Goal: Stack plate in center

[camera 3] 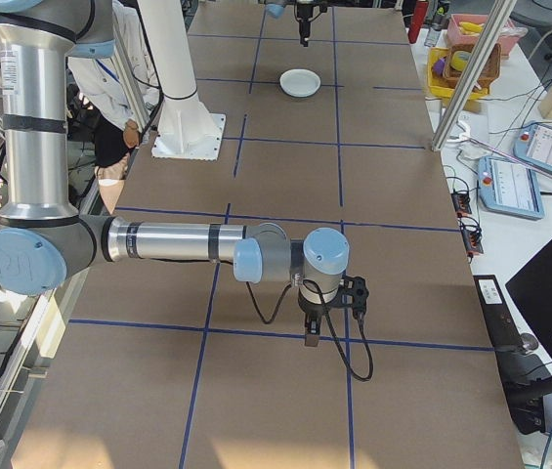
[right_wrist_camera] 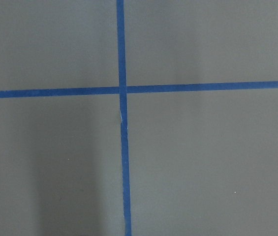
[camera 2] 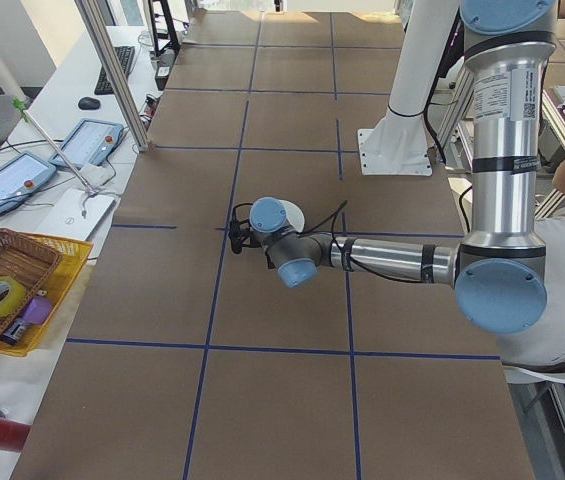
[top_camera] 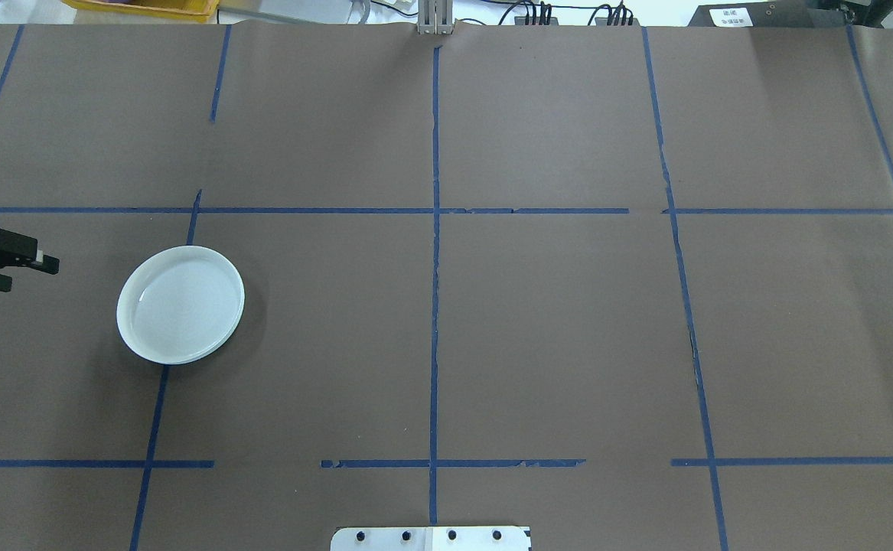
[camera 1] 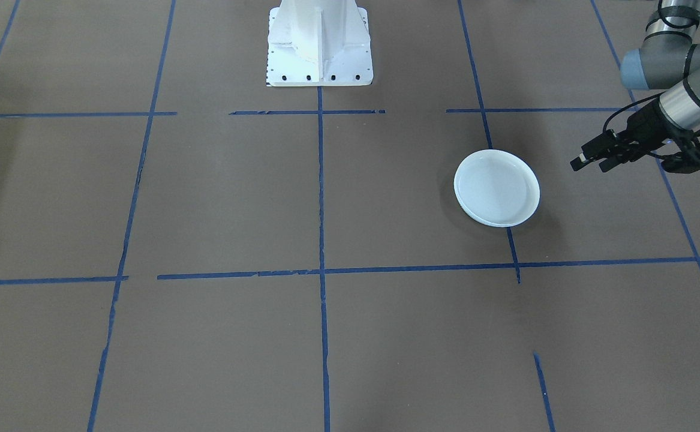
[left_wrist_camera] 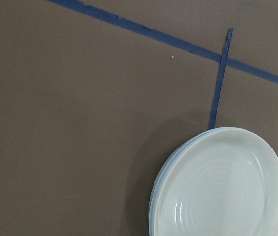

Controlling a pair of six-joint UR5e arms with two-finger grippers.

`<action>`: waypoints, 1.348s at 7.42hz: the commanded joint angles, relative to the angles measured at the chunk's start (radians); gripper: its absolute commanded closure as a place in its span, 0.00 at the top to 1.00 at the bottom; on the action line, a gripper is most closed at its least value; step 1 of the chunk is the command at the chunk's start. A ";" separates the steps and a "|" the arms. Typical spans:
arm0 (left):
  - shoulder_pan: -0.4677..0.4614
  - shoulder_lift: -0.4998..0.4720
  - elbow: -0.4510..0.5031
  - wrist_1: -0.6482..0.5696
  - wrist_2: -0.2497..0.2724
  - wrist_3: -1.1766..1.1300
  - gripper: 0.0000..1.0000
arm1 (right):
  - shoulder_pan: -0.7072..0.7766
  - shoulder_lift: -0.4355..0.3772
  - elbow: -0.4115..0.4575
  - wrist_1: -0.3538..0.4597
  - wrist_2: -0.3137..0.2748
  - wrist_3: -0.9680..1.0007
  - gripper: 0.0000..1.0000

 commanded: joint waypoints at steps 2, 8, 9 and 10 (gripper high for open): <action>-0.154 0.021 -0.007 0.305 0.050 0.486 1.00 | 0.000 0.000 0.000 0.000 0.000 -0.002 1.00; -0.489 0.010 -0.087 0.874 0.112 1.205 1.00 | 0.000 0.000 0.000 0.000 0.000 0.000 1.00; -0.507 0.024 -0.086 0.878 0.106 1.209 1.00 | 0.000 0.000 0.000 0.000 -0.001 0.000 1.00; -0.508 0.030 -0.087 0.874 0.109 1.207 1.00 | 0.000 0.000 0.000 0.000 0.000 -0.002 1.00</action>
